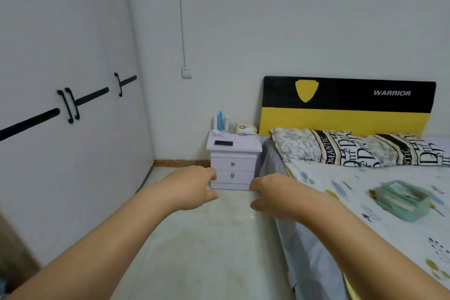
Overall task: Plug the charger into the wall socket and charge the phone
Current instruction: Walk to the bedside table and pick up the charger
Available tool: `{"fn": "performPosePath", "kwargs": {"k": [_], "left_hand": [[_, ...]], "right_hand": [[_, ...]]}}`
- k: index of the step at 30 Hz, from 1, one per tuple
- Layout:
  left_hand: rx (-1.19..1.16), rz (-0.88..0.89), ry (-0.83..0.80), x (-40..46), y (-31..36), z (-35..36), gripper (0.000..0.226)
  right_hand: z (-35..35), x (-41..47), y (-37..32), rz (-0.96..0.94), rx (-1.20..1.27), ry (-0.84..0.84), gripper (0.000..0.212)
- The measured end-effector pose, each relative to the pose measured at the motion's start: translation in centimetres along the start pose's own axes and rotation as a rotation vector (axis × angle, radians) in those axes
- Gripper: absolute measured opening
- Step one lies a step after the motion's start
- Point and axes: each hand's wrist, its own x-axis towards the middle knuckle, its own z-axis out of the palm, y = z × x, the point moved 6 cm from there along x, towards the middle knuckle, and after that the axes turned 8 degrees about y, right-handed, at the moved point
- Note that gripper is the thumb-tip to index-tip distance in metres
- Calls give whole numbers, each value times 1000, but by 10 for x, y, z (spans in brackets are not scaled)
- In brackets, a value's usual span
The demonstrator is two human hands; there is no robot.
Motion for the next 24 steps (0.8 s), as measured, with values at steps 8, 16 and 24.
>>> {"fn": "performPosePath", "kwargs": {"k": [8, 16, 24], "left_hand": [[-24, -19, 16, 72, 1, 7, 42], [-4, -9, 13, 174, -34, 8, 45], [-30, 2, -10, 276, -92, 12, 44]], "right_hand": [[0, 73, 42, -61, 58, 147, 36], [10, 172, 73, -72, 67, 128, 40], [9, 274, 82, -37, 42, 80, 41]]}}
